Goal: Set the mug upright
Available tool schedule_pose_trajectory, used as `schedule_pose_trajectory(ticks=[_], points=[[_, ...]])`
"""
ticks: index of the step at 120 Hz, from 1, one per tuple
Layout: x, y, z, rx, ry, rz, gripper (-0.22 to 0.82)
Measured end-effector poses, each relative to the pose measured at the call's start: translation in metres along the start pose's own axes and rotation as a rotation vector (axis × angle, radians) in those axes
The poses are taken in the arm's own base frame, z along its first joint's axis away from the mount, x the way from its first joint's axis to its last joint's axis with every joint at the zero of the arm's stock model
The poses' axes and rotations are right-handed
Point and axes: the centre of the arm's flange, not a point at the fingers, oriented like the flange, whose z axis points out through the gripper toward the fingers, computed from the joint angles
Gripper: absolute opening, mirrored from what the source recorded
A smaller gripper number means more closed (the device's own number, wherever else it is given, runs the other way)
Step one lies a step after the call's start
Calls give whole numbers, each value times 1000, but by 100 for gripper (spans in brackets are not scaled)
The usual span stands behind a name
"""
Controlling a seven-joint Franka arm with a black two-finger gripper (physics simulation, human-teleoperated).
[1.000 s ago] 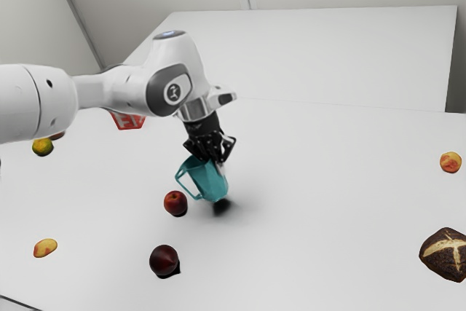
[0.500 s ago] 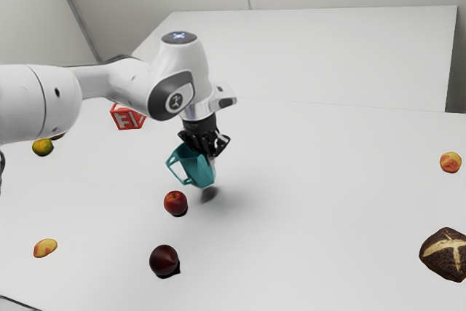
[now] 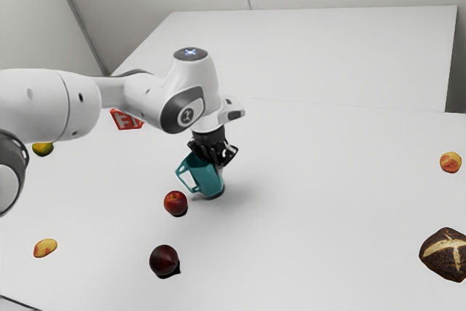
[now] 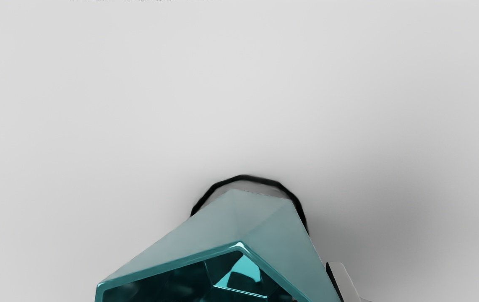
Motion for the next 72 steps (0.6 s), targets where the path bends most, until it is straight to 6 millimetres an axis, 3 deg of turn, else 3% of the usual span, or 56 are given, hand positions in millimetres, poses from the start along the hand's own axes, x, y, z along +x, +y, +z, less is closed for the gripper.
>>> schedule_pose_trajectory(ticks=[11,30,48,72], points=[[1,0,4,-2,1,-3,-18],[0,1,2,-23,0,-17,18],[-2,-2,-19,-37,30,-26,39],[-8,-5,-52,-48,72,-29,52]])
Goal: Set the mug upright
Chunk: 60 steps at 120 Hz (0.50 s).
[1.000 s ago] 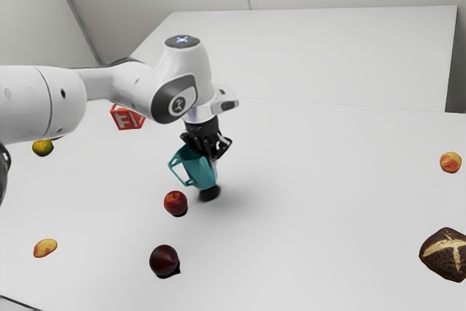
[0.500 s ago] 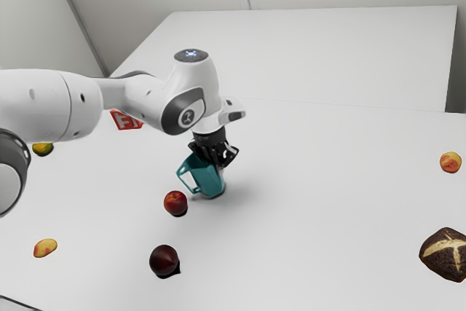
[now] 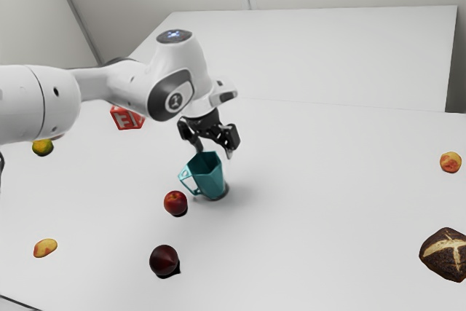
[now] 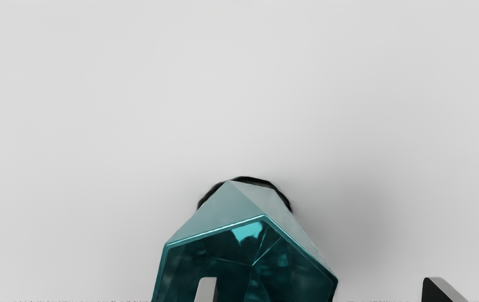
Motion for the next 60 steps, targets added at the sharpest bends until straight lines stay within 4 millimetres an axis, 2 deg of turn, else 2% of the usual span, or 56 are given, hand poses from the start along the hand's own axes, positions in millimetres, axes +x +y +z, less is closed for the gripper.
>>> schedule_pose_trajectory(ticks=[28,43,60], points=[[4,-10,-46,-2,51,-1,58],[14,-20,-79,2,71,-6,59],[12,-30,-112,6,75,-10,60]])
